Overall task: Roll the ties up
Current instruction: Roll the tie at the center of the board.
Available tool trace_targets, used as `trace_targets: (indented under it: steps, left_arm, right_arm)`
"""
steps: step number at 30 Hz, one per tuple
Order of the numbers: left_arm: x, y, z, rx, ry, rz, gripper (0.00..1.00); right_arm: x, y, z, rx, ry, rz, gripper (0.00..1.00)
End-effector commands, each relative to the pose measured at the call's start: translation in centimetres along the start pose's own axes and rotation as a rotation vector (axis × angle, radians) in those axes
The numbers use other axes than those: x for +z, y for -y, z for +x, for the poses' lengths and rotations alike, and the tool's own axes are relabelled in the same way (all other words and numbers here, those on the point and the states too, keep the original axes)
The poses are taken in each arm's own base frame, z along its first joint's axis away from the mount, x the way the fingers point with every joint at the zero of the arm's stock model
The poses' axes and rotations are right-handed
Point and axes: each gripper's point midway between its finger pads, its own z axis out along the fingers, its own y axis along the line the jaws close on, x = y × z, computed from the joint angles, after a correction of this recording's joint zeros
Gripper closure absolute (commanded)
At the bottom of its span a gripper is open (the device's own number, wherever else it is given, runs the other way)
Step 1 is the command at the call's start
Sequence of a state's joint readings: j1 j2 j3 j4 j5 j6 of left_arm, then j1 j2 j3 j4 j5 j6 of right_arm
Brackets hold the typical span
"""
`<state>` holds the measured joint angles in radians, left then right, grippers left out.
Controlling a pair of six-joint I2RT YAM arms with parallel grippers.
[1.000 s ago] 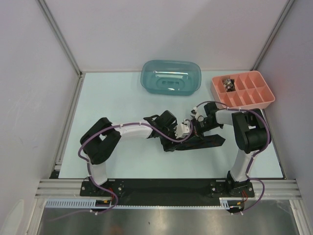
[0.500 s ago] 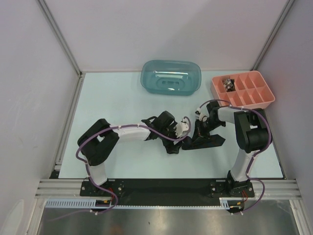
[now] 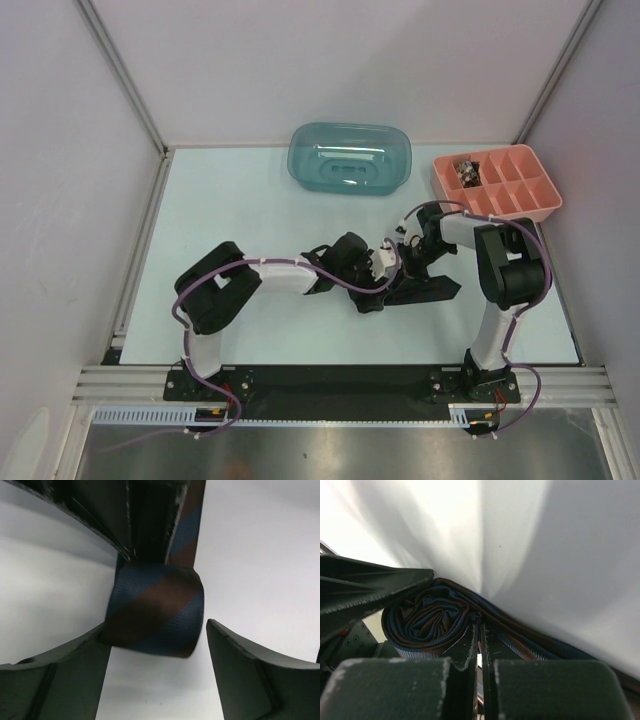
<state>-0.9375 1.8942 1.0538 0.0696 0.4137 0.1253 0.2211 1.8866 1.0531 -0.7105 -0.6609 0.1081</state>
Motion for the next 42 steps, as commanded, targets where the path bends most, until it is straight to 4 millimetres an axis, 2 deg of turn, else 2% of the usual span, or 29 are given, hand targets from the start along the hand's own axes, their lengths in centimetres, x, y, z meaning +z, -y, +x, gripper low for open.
trace_targets:
  steps: [1,9,11,12,14,15,18,20,24,25,27,32,35,42]
  left_arm:
    - [1.4,-0.3,-2.9,0.022,0.114,0.0,0.25]
    - [2.5,-0.7,-2.2,0.065,0.094,-0.025,0.27]
    - [2.5,-0.7,-1.8,0.08,0.077,-0.021,0.34]
    - [2.5,-0.7,-1.7,0.101,0.065,-0.036,0.42]
    - [2.4,-0.8,-1.1,0.108,0.027,-0.041,0.5]
    - [2.4,-0.9,-0.8,0.124,0.006,-0.053,0.58]
    - [2.0,-1.2,0.9,0.177,-0.118,-0.098,0.66]
    - [1.5,-1.8,2.7,0.179,-0.216,-0.13,0.68]
    - [0.5,-1.5,6.1,0.193,-0.416,-0.099,0.73]
    - [0.3,-1.4,6.5,0.197,-0.436,-0.093,0.74]
    - [-0.1,-1.0,7.5,0.197,-0.49,-0.073,0.75]
    - [-0.3,-0.6,8.1,0.177,-0.524,-0.049,0.76]
    - [-0.2,-0.5,8.4,0.161,-0.526,-0.046,0.76]
    - [0.1,-0.3,8.8,0.133,-0.518,-0.045,0.75]
  right_arm:
    - [2.5,2.9,-0.9,-0.034,0.011,0.129,1.0]
    - [3.5,2.3,-0.9,-0.039,-0.002,0.108,1.0]
    - [3.6,2.2,-1.0,-0.04,0.002,0.106,1.0]
    - [3.7,2.1,-1.0,-0.043,0.001,0.104,1.0]
    - [3.8,1.3,-1.0,-0.05,0.0,0.083,1.0]
    - [3.9,1.0,-1.0,-0.056,0.001,0.07,1.0]
    - [3.7,-0.3,-1.0,-0.083,0.003,0.035,1.0]
    - [2.9,-1.0,-1.4,-0.111,0.019,0.013,0.99]
    - [1.1,-2.1,-2.2,-0.147,0.04,-0.037,0.86]
    - [0.7,-2.2,-1.8,-0.14,0.021,-0.045,0.84]
    - [-0.5,-2.2,-2.4,-0.154,0.038,-0.056,0.77]
    - [-3.7,-3.1,-1.8,-0.12,0.061,-0.164,0.58]
    - [-4.6,-3.4,-0.7,-0.11,0.058,-0.218,0.54]
    - [-4.3,-4.8,0.9,-0.092,0.045,-0.323,0.52]
